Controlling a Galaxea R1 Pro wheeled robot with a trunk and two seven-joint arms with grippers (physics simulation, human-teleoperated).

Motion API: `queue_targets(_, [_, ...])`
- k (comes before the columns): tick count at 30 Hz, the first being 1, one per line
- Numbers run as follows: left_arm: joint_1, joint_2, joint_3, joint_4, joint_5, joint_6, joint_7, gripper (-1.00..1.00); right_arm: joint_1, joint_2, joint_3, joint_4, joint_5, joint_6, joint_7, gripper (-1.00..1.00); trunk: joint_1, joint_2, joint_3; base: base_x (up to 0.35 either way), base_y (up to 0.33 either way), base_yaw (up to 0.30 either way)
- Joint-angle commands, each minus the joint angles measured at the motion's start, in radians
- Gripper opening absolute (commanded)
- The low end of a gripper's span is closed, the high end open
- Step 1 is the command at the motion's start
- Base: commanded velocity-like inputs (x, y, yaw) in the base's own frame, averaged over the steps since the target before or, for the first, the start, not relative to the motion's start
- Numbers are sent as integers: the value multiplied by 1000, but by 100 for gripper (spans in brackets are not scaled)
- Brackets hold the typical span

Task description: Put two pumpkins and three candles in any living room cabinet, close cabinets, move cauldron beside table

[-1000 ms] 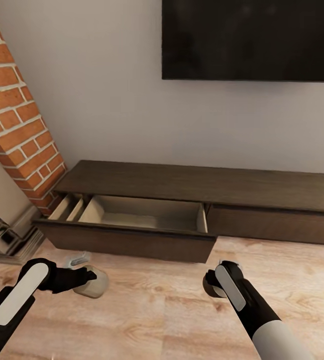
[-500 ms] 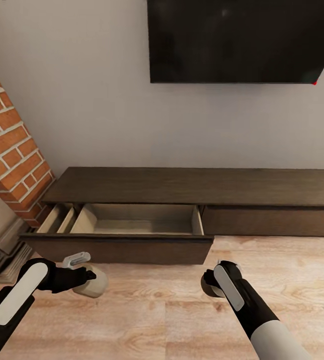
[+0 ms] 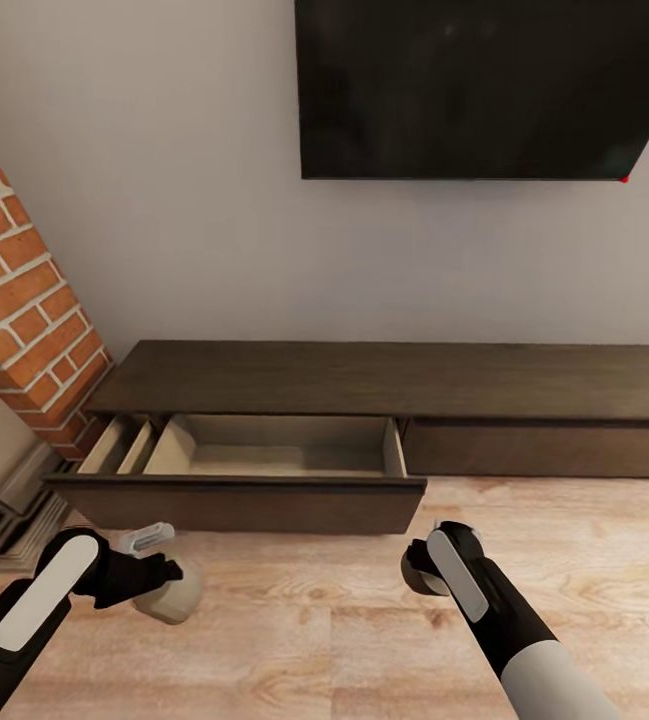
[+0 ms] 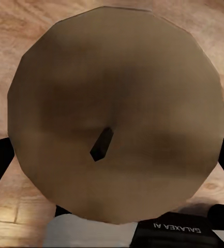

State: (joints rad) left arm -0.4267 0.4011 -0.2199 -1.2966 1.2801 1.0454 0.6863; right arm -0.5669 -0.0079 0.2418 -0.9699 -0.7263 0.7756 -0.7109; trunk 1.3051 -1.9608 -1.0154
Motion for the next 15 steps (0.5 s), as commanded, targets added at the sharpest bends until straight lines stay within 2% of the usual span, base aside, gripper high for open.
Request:
queue_targets(1, [-1, 1, -2, 7, 11, -2, 10, -100, -1, 2, 2, -1, -9, 2, -9, -100, -4, 7, 3, 0, 0, 0])
queue_targets(5, [-3, -23, -3, 57, 5, -2, 10, -100, -1, 11, 3, -1, -9, 1, -11, -100, -19, 35, 15, 0, 0, 0])
queue_targets(10, [-3, -44, -3, 66, -72, -2, 7, -100, -1, 12, 3, -13, -8, 1, -12, -100, -39, 70, 31, 0, 0, 0])
queue_targets(13, [-3, -62, -3, 66, -85, -2, 7, -100, -1, 15, 4, -26, -10, 3, -13, -100, -50, 91, 40, 0, 0, 0])
queue_targets(15, [-3, -74, -3, 66, -88, -2, 7, -100, -1, 26, 5, -28, -11, 5, -13, -100, -58, 105, 46, 0, 0, 0])
